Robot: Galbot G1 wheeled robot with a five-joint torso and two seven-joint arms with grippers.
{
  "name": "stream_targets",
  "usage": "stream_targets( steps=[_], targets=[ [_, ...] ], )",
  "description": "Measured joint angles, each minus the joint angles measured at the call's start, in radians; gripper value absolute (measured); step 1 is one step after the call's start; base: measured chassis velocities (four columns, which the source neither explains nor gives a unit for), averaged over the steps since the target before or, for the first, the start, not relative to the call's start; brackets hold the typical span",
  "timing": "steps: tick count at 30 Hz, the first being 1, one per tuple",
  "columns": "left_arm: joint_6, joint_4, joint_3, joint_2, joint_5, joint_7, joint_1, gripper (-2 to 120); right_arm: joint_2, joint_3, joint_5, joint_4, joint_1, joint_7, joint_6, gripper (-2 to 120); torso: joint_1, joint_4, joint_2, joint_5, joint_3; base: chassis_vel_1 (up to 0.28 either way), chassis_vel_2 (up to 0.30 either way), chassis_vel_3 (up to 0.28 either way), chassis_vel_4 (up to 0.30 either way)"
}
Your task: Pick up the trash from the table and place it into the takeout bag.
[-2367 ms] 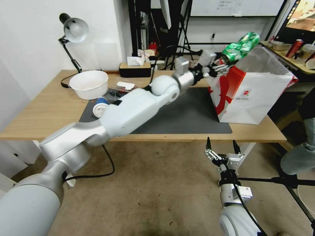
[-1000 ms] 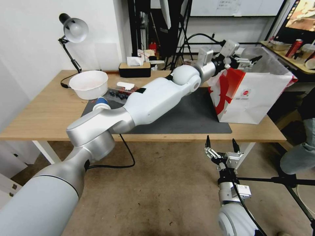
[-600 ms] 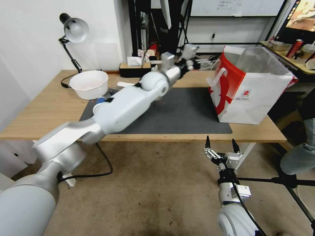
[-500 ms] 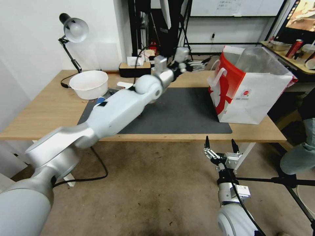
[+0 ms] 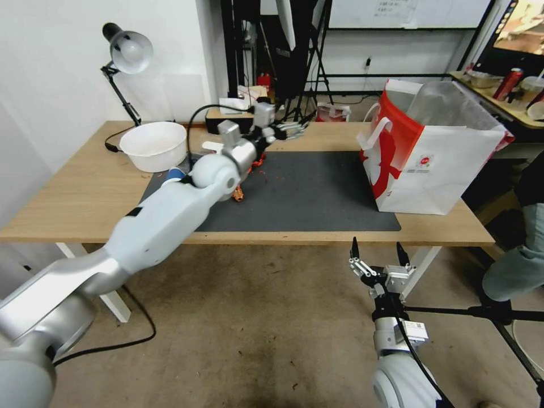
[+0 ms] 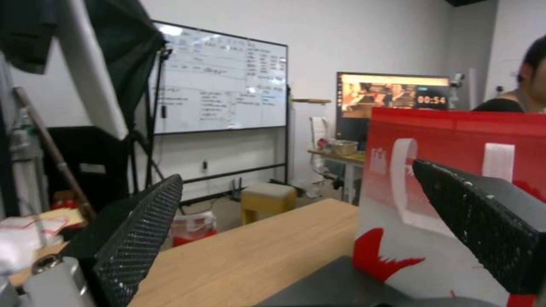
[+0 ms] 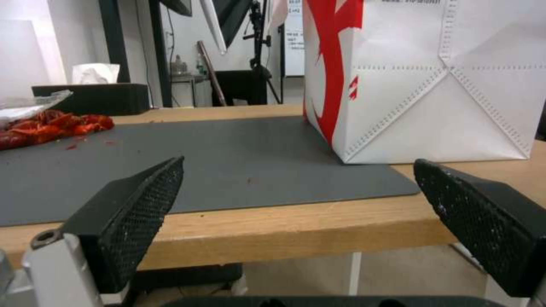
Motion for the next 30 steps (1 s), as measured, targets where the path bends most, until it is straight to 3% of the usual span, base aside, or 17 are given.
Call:
stream_targets(
  steps=[11, 18, 30],
  targets=[
    [0.009, -0.097, -0.138, 0.083, 0.024, -0.015, 0.177, 100, 0.006, -0.008, -0.007, -0.007, -0.002, 0.0, 0.003, 100, 0.0, -0.0001, 0.0, 0.0002, 0.0, 0.0, 0.0, 0.0, 0.0],
    [0.013, -0.183, -0.261, 0.145, 0.058, -0.023, 0.359, 100, 0.007, -0.014, -0.009, -0.015, 0.0, -0.002, 0.007, 100, 0.0, 0.0, 0.0, 0.0002, 0.0, 0.0, 0.0, 0.0, 0.0],
    [-0.011, -0.348, -0.465, 0.154, 0.152, -0.055, 0.636, 100, 0.001, -0.018, -0.01, -0.021, -0.001, -0.003, 0.014, 100, 0.0, -0.0001, 0.0, 0.0004, 0.0, 0.0, 0.0, 0.0, 0.0]
  ],
)
